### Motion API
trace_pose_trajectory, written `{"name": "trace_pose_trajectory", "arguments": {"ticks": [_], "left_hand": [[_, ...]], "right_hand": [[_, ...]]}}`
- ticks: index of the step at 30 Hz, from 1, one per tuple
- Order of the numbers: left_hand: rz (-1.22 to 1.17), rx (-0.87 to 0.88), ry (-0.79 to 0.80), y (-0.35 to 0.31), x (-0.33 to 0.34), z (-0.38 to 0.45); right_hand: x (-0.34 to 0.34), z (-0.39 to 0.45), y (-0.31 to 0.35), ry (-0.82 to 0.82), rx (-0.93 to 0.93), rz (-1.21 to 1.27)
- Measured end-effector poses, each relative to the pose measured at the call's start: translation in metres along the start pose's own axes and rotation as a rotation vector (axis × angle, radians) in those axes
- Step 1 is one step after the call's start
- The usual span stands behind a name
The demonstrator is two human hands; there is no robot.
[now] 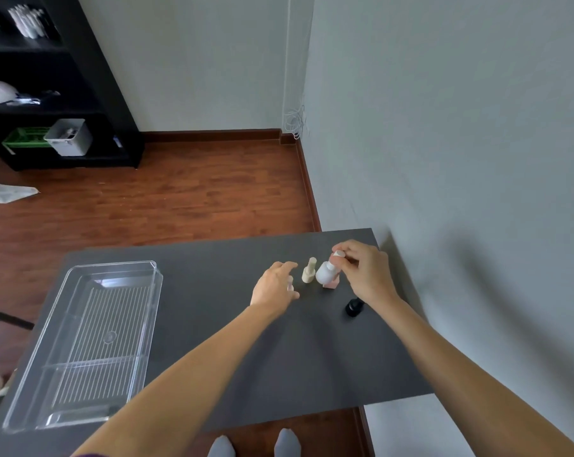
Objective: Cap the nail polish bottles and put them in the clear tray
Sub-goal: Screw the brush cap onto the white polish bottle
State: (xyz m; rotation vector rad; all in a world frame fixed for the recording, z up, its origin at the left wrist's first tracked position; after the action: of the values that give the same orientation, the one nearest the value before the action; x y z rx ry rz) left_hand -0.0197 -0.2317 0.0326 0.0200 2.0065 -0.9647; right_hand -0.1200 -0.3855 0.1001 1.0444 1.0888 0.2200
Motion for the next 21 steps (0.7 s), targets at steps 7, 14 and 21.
{"name": "trace_pose_trajectory", "arguments": {"ticks": [7,14,21], "left_hand": [[-0.089,-0.098,-0.087,0.010,0.008,0.010],[-0.253,-0.070,-0.178,0.030,-0.024,-0.009],[-0.353,-0.079,-0.409,0.095,-0.114,-0.068]], "right_hand": [[0.004,-0.003,-0.017,0.062,0.004,-0.015],[0.019,0.004,0.006,0.121,-0.017,0.009],[0.084,0.010,0.079,0.215,-0.155,-0.008]]}}
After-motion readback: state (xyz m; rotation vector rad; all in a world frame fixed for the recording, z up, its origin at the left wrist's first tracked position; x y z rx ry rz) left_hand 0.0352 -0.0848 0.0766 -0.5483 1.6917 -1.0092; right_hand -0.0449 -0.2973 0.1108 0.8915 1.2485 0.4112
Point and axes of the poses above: each hand's wrist, its own z-axis towards the middle knuckle, its own x-axis out of the palm, y = z × x, the point moved 4 cm from there along z, towards the middle knuckle, and after that the axes turned 1 degree about -x, right-handed, at the moved point
